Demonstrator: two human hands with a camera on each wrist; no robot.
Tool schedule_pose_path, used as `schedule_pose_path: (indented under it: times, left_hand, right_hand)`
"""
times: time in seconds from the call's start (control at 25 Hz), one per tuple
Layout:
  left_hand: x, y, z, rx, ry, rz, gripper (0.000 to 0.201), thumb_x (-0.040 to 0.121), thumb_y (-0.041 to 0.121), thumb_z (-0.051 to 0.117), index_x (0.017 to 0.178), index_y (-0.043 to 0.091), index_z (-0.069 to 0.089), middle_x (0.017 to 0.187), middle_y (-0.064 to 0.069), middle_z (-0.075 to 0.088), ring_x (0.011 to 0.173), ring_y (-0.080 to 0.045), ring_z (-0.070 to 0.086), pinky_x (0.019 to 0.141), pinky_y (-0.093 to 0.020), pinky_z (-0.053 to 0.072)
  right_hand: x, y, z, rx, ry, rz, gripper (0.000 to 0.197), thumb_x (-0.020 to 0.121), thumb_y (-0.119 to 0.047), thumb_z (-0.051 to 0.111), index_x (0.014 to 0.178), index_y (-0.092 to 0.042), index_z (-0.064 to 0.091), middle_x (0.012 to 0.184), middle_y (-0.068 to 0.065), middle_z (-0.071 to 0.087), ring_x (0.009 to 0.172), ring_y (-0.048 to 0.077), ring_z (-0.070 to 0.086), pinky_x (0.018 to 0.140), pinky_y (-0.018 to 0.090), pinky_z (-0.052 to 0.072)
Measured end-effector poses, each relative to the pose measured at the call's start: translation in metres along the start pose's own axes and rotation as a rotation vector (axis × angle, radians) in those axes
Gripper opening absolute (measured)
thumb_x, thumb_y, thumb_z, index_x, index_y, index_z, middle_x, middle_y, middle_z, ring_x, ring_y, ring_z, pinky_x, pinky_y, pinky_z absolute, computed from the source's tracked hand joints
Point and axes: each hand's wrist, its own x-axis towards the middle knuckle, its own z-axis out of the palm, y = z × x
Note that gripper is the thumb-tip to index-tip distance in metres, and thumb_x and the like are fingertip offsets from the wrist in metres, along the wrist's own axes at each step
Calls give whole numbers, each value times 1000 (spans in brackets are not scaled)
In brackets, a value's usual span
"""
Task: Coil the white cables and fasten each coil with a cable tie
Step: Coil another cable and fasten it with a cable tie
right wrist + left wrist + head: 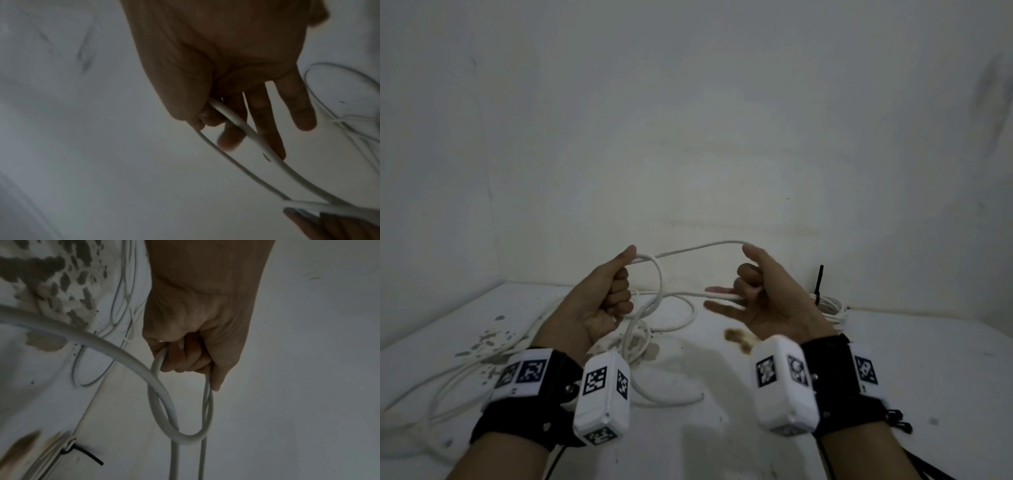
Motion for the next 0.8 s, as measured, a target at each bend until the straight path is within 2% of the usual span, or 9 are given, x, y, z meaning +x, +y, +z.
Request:
schedule_pose_path:
  times: [0.08,0.12,0.16,0.24,0.36,0.44,0.56,0.68,0.8]
  left_hand:
    - [1,1,-4,-1,36,-11,59,89,36,66,47,26,25,39,9,14,29,-6,12,34,-18,11]
    - [1,2,-9,0,60,-14,59,90,35,66,48,26,25,39,9,15,29,-6,12,34,-18,12]
    - [2,3,-13,1,85,-16,59,90,34,66,50,26,24,38,9,15,29,-7,12,34,-18,12]
    - [2,1,-20,5,126,-13,56,91,34,66,54,25,24,38,9,15,29,-7,12,34,-18,13]
    - [2,1,-20,18,127,8,55,90,35,67,55,25,26,39,9,16,30,-7,12,33,-18,13]
    - [3,4,-19,36,108,46,54,89,36,68,53,25,29,41,9,16,32,-7,12,33,-18,14]
    - [5,3,-22,11,131,70,54,89,39,67,56,25,26,41,9,16,33,-7,13,34,-19,15]
    - [8,-6,-27,-45,167,27,55,93,38,63,59,25,22,39,8,16,32,-7,13,35,-21,15]
    - [9,-5,-36,-44,181,25,54,94,38,61,60,25,22,38,8,17,31,-7,13,35,-21,14]
  right_hand:
    - [-2,-5,1,-49,23,-28,51,92,-19,60,49,-20,34,42,-5,14,36,15,18,61,31,54]
    - [-2,-7,0,-182,59,-67,48,90,-16,61,48,-16,38,42,-6,13,39,14,11,47,24,40]
    - [-2,-9,-4,-407,108,-160,41,88,-14,64,51,-6,46,40,-6,18,38,14,14,43,23,29]
    - [-5,-11,-7,-958,278,-431,28,82,-15,71,62,1,60,39,-4,39,39,18,37,45,25,35]
    - [-12,-9,0,-1086,539,-720,26,75,-28,81,63,-12,65,53,-2,60,53,16,59,54,25,46]
    - [-12,-12,7,-686,581,-604,43,73,-36,85,63,-6,55,55,3,52,53,22,51,56,26,47]
    - [-22,-17,22,107,141,-4,56,81,-47,73,56,-17,32,52,2,25,47,22,33,73,42,58]
    - [-27,-22,30,-61,5,13,49,90,-47,53,61,-24,21,51,-4,10,40,15,10,46,23,31]
    - [-29,-22,30,-560,155,-280,42,98,-35,53,63,-21,34,46,-6,18,37,14,15,45,23,15]
